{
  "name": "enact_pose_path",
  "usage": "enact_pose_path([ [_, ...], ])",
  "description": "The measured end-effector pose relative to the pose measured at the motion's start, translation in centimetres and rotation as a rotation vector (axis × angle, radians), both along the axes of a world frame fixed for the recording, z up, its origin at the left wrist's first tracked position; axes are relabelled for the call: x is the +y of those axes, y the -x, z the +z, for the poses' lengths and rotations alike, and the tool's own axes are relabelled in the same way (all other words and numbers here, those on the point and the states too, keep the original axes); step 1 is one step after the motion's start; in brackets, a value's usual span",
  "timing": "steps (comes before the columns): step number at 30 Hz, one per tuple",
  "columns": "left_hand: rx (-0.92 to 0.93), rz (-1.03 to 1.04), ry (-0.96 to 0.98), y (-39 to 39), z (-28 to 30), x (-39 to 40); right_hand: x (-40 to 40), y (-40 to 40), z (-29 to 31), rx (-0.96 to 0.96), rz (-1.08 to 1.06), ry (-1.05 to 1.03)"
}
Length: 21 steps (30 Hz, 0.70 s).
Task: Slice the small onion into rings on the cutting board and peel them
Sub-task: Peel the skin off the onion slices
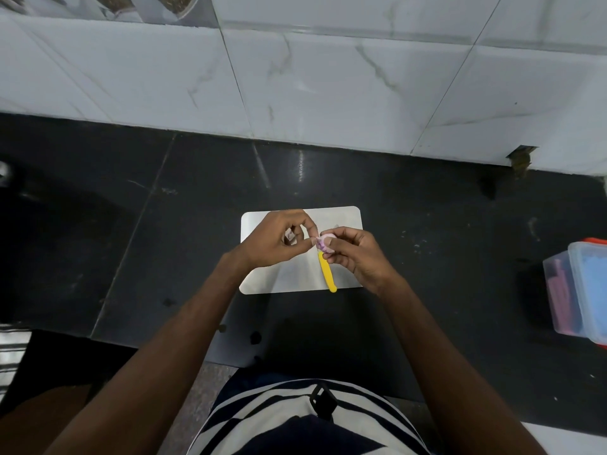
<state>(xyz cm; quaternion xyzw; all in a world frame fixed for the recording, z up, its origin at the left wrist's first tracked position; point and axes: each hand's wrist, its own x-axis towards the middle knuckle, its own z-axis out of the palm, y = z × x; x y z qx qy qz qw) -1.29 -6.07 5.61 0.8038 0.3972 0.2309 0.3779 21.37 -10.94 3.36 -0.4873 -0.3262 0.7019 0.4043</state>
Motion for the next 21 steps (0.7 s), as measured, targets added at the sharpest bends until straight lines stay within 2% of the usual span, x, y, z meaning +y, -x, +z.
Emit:
enact_pose_path([
  [6,-0.095,0.096,-0.1,-0.9,-0.5,-1.1,0.0,1.1,0.2,0.165,-0.156,0.197],
  [11,-0.134,0.198,-0.126,-1.2,-1.3,-2.1,0.1,1.2,-0.4,0.101,-0.204,0.252],
  [16,-0.121,0.243,-0.087,-1.2,-1.5,-2.1,0.4,0.5,-0.9,0.038,-0.124,0.207],
  [21,-0.091,0.125,0.035,-0.9,-0.9,-1.3,1.0,-0.5,-0.1,-0.102,0.03,0.118],
])
